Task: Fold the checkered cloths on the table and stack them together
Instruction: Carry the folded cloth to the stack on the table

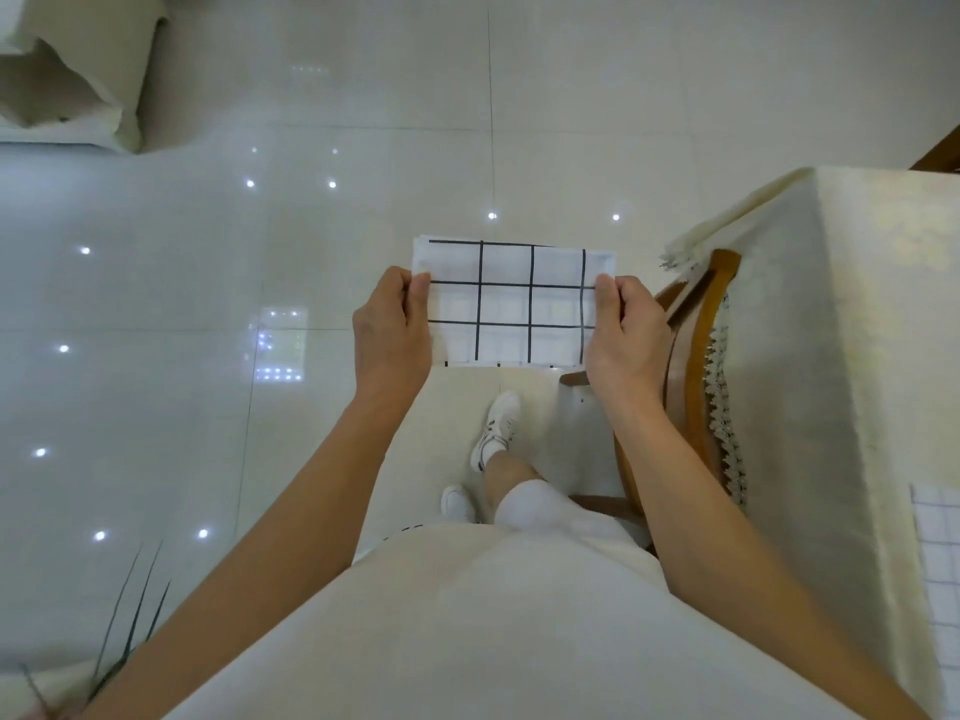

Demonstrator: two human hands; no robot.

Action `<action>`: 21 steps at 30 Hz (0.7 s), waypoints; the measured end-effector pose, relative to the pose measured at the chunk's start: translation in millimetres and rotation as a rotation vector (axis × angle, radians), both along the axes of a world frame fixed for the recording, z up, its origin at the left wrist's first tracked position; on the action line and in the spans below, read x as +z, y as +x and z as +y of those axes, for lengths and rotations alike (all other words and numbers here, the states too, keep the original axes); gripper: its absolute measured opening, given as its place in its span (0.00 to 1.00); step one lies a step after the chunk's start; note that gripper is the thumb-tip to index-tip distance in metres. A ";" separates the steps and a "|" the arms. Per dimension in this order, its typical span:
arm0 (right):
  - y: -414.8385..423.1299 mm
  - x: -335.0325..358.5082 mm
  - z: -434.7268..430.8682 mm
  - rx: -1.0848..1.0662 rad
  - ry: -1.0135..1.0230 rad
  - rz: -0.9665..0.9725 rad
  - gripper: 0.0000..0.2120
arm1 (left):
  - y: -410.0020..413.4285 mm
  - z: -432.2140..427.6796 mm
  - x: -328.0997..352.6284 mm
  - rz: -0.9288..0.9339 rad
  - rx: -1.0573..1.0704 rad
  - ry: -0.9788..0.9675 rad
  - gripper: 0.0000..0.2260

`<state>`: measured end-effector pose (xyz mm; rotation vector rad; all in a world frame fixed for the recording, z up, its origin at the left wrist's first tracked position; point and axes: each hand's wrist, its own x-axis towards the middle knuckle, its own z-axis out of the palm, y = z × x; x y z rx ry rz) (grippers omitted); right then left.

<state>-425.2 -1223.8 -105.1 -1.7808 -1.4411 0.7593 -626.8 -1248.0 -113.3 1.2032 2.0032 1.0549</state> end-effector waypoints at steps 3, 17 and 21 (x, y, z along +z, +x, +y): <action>-7.7 -2.1 34.5 -0.014 -0.005 0.021 0.16 | -7.6 36.5 -1.1 0.010 -0.002 0.006 0.14; 20.2 2.4 263.0 -0.104 -0.002 0.087 0.18 | 23.4 276.5 16.1 0.047 -0.075 0.019 0.16; 42.3 6.6 304.1 -0.167 0.006 0.117 0.18 | 45.1 327.7 19.8 0.033 -0.122 0.005 0.14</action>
